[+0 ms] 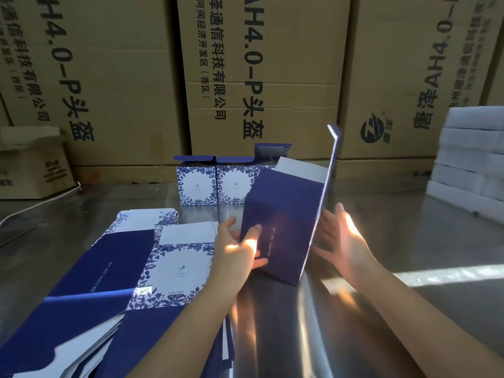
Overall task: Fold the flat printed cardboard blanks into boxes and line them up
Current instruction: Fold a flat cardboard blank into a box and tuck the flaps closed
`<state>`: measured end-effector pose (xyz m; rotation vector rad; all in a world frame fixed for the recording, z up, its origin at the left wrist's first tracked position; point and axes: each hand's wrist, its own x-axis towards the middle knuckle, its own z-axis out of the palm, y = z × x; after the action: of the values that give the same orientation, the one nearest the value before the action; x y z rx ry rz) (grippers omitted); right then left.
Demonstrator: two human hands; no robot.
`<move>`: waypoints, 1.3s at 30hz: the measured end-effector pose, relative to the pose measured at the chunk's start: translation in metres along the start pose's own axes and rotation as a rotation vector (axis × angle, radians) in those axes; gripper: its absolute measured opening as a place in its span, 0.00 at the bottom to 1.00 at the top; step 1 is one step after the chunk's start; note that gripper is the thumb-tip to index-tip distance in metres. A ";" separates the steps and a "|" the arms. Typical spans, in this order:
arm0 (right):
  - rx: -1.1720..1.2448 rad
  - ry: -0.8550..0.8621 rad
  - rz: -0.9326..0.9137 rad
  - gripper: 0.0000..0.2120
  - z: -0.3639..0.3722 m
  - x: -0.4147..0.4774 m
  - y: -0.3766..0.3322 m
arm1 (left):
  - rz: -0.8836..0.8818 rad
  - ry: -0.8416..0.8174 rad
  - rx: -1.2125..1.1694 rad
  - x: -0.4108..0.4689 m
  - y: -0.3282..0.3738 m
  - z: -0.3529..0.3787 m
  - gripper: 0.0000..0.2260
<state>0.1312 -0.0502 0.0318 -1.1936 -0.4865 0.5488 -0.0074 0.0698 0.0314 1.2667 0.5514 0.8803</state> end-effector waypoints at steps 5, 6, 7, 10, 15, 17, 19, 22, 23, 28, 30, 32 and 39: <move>-0.279 0.282 -0.373 0.11 0.011 -0.012 -0.006 | 0.358 0.216 0.318 -0.010 0.007 0.000 0.19; -0.364 0.351 -0.616 0.11 0.012 -0.020 -0.010 | 0.451 0.231 0.387 -0.012 0.009 -0.001 0.19; -0.428 0.395 -0.861 0.11 0.013 -0.028 -0.013 | 0.544 0.231 0.455 -0.014 0.011 -0.002 0.19; -0.686 0.378 -1.412 0.07 0.018 -0.048 -0.017 | 0.833 0.209 0.674 -0.018 0.011 -0.005 0.20; -1.083 0.347 -1.554 0.08 0.045 -0.059 -0.004 | 0.935 0.130 0.910 -0.022 0.004 -0.003 0.20; -1.157 0.348 -1.523 0.11 0.047 -0.059 -0.001 | 0.869 0.076 0.918 -0.020 0.000 -0.002 0.22; -1.216 0.328 -1.459 0.14 0.047 -0.058 -0.003 | 0.820 0.040 0.923 -0.018 -0.003 0.000 0.22; -1.332 0.322 -1.315 0.16 0.047 -0.057 -0.004 | 0.816 0.027 0.931 -0.018 -0.009 0.000 0.25; -1.346 0.323 -1.276 0.17 0.046 -0.057 -0.004 | 0.812 0.029 0.917 -0.017 -0.011 0.001 0.27; -1.204 0.333 -1.129 0.21 0.042 -0.056 -0.003 | 0.486 0.028 0.535 -0.008 -0.003 -0.002 0.36; -1.085 0.278 -1.022 0.24 0.041 -0.054 -0.001 | 0.285 -0.050 0.337 -0.001 0.003 -0.007 0.37; -1.014 0.196 -0.897 0.28 0.041 -0.053 0.000 | 0.176 -0.113 0.266 0.002 0.005 -0.011 0.36; -1.021 0.166 -0.879 0.30 0.039 -0.050 0.003 | 0.402 -0.170 0.437 -0.008 0.011 -0.008 0.27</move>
<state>0.0684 -0.0525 0.0373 -1.7682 -1.1300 -0.6468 -0.0213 0.0684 0.0394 1.8770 0.3667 1.0012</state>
